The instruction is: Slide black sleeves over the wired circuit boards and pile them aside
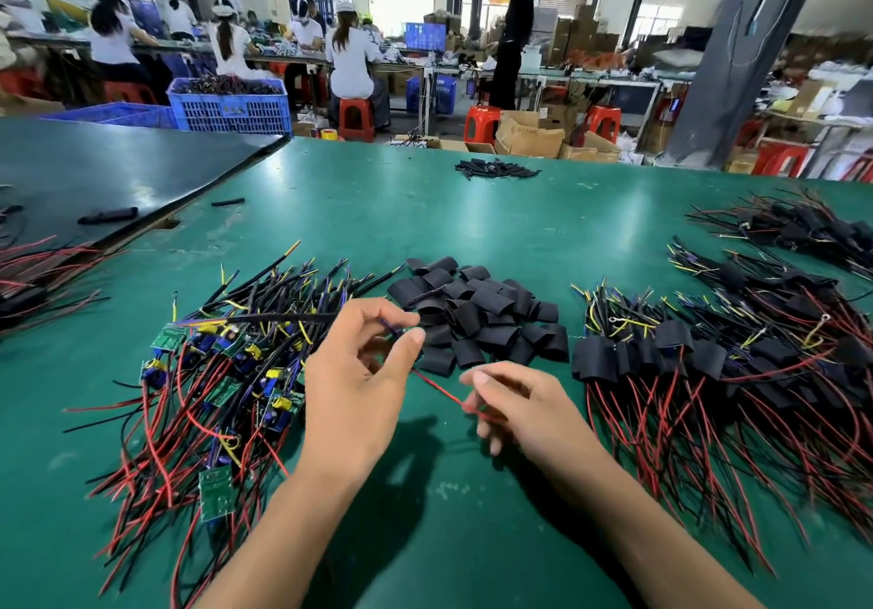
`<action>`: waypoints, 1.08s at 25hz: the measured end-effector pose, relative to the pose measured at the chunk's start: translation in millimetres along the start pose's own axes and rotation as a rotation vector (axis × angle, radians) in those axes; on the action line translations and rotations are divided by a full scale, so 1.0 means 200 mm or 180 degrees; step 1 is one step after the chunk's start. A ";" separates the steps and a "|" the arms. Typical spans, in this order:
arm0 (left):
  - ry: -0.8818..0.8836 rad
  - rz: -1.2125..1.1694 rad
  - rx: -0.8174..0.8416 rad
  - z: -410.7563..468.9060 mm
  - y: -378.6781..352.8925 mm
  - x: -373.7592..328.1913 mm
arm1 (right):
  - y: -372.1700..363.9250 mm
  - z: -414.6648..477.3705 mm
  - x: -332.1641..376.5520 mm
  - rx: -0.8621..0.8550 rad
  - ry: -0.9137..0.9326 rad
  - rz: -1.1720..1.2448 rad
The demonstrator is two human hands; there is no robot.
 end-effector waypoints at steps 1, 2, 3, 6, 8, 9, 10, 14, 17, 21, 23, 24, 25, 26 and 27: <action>0.0040 0.0348 -0.0024 0.00 0.00 0.03 | 0.05 0.00 0.04 -0.0307 0.0314 -0.0581; 0.0169 0.0744 0.0029 0.00 -0.02 0.07 | 0.07 0.00 0.09 -0.0505 0.0647 -0.1196; 0.0363 0.1156 0.0170 0.00 -0.04 0.12 | 0.07 -0.01 0.13 -0.0537 0.0890 -0.1729; 0.0737 0.1774 0.0858 -0.02 -0.09 0.23 | 0.00 0.01 0.10 0.0140 0.0851 -0.2833; 0.0621 0.1783 0.1251 -0.04 -0.14 0.21 | -0.05 0.02 0.06 0.0574 0.0682 -0.3341; 0.0518 0.1840 0.1361 -0.05 -0.16 0.19 | -0.07 0.01 0.04 0.0678 0.0647 -0.3539; 0.0439 0.1912 0.1403 -0.06 -0.17 0.18 | -0.08 0.01 0.04 0.0700 0.0632 -0.3665; 0.0510 0.2048 0.1419 -0.06 -0.16 0.18 | -0.06 0.00 0.09 0.0431 0.0702 -0.3699; 0.0705 0.2088 0.1264 -0.06 -0.13 0.19 | -0.06 -0.01 0.09 0.0378 0.0729 -0.3810; 0.0620 0.2350 0.1143 -0.06 -0.12 0.18 | -0.02 0.00 0.08 0.0133 0.0534 -0.3884; 0.0404 0.2488 0.1190 -0.06 -0.13 0.16 | 0.01 -0.01 0.08 -0.0004 0.0472 -0.3793; 0.0370 0.2423 0.1187 -0.06 -0.13 0.16 | 0.04 -0.01 0.08 -0.0054 0.0439 -0.3701; 0.0393 0.2284 0.1132 -0.05 -0.13 0.15 | 0.06 -0.02 0.08 -0.0103 0.0414 -0.3601; 0.0445 0.2126 0.1010 -0.04 -0.11 0.15 | 0.08 -0.02 0.08 -0.0150 0.0397 -0.3507; 0.0499 0.1982 0.0845 -0.02 -0.09 0.14 | 0.10 -0.03 0.08 -0.0186 0.0399 -0.3424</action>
Point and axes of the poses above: each hand's wrist, its own z-axis towards the middle knuckle, its own y-axis out of the back of the hand, x = y × z, the point moved 9 cm from there along z, towards the middle knuckle, and after that the axes turned 8 degrees about y, right-handed, at the moved point
